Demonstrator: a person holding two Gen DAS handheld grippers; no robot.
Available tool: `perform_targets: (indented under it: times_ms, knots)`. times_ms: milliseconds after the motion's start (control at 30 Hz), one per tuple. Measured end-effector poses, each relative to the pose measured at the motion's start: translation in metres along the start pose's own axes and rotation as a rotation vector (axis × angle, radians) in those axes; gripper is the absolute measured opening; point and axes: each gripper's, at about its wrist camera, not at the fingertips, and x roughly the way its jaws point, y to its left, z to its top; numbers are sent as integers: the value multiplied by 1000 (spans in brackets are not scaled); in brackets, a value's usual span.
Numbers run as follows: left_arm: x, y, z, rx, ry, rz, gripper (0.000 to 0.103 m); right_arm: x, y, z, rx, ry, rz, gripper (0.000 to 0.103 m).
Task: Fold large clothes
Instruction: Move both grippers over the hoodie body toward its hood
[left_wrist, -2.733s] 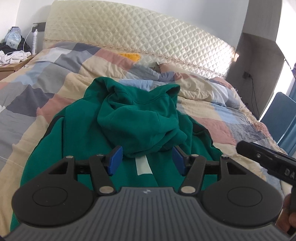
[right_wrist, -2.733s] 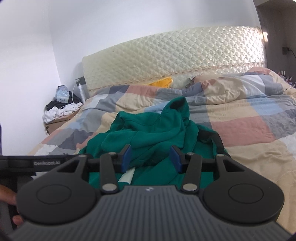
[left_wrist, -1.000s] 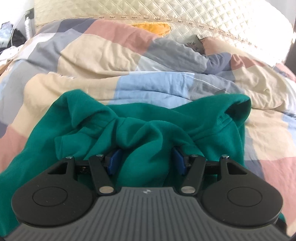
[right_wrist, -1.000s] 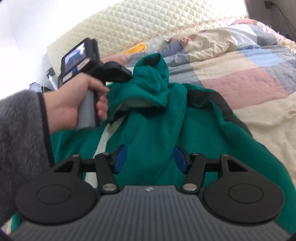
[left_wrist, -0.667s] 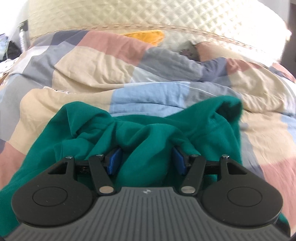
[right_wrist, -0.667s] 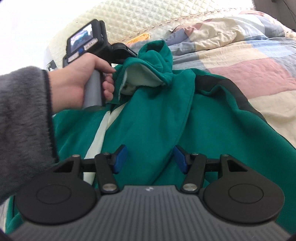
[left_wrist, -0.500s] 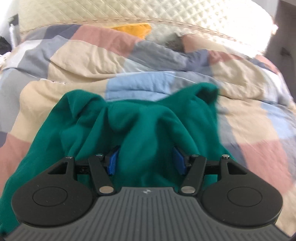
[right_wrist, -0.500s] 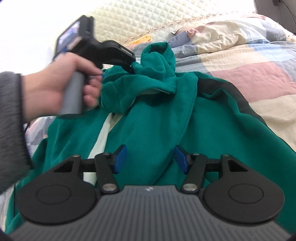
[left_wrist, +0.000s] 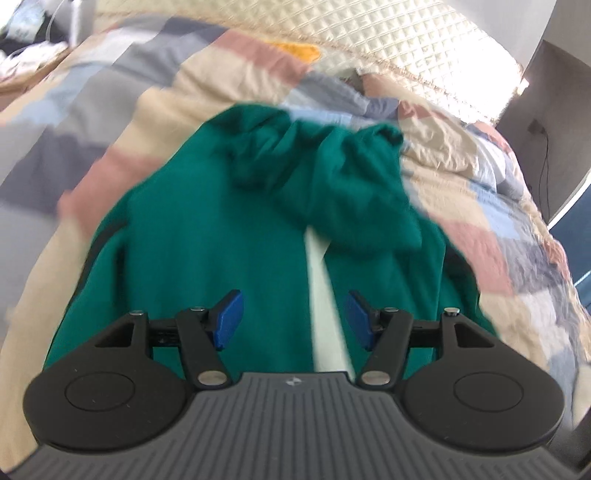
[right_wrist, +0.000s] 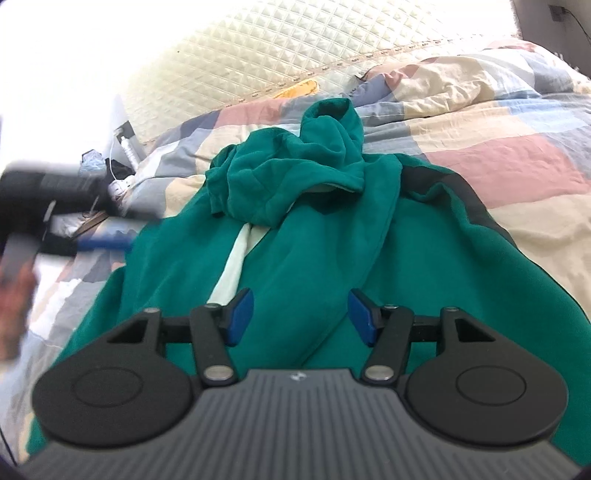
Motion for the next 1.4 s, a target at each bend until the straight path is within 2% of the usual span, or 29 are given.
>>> perform_targets:
  times_ms: [233,400,500,633,700,767,867,933,1033,1167,1333,1400]
  knots:
    - [-39,20,-68,-39,24,-40,66,-15,-7,-5,105,44,81,61]
    - [-41,21,-99,-86,42,-82,67,-9,-1,-11,137,79,164,61]
    - [-41,16,-112,-44,37,-63,69,-2,2,-14,157,116,217,60]
    - [-43,7,-119,19,17,-36,71,9,-2,-16,219,160,251,57]
    - [-38,7,-118,40,12,-10,71,14,-5,-17,245,178,249,44]
    - [-30,14,-117,7,8,41,71,17,-8,-19,260,186,227,44]
    - [-19,30,-112,-67,30,66,71,18,-14,-20,266,187,190,44]
    - [-15,34,-109,-72,31,80,71,17,-20,-20,292,186,175,44]
    - [-17,33,-108,-62,26,81,71,19,-32,-21,347,192,182,44]
    - [-25,34,-110,-67,34,55,71,27,-38,-27,443,237,255,43]
    - [-40,32,-116,-57,49,3,71,35,-30,-29,430,280,297,43]
    - [-43,28,-122,-48,54,3,71,39,-26,-31,417,305,288,43]
